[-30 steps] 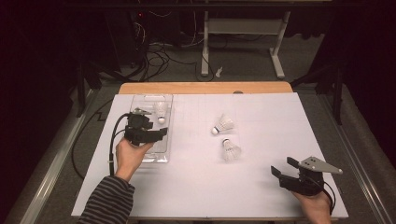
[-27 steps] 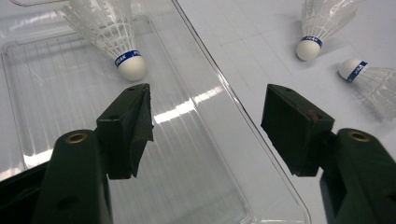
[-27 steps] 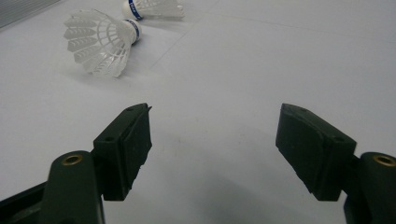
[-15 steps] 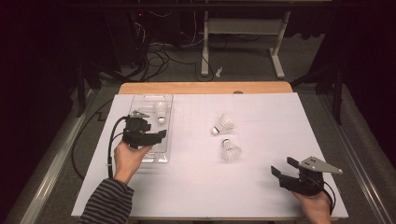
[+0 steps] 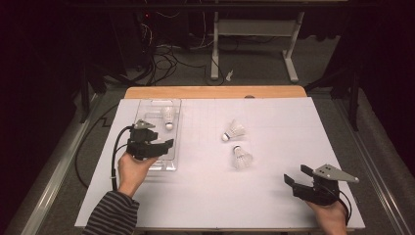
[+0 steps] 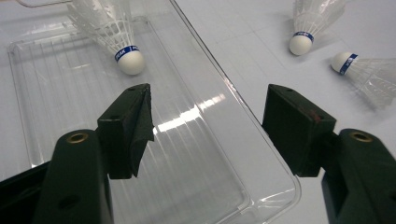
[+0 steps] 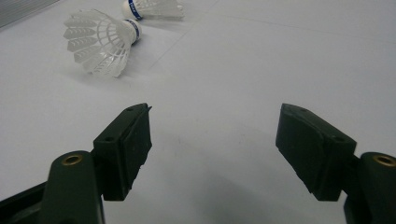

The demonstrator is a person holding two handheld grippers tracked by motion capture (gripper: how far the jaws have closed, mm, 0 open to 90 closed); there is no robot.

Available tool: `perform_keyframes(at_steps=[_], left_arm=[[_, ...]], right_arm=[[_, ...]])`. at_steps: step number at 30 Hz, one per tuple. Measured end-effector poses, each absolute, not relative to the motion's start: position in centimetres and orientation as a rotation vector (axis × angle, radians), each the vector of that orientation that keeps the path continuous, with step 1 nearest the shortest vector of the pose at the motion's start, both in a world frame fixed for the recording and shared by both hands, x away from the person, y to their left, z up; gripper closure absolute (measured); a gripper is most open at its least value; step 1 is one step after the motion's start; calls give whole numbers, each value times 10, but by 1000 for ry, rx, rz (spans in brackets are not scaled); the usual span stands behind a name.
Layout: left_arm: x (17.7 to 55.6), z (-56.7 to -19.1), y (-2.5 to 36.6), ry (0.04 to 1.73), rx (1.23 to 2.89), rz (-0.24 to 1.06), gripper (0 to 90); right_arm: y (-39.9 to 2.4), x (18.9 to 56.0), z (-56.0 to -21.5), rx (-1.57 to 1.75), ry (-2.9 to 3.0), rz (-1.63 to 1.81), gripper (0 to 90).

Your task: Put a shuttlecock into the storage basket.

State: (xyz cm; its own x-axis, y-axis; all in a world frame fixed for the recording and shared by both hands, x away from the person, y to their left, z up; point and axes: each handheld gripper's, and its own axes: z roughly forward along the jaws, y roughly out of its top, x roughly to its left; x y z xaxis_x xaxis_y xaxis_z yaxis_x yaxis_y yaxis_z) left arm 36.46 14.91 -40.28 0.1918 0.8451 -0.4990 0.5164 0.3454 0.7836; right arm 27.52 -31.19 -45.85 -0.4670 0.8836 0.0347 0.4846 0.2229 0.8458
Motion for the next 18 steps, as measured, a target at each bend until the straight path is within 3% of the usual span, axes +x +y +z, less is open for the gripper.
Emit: perform_keyframes(at_steps=[18], left_arm=[[352,-406,151,1429,1295,351,339]], right_arm=[[-312,275,-459,1260,2046,1156,273]])
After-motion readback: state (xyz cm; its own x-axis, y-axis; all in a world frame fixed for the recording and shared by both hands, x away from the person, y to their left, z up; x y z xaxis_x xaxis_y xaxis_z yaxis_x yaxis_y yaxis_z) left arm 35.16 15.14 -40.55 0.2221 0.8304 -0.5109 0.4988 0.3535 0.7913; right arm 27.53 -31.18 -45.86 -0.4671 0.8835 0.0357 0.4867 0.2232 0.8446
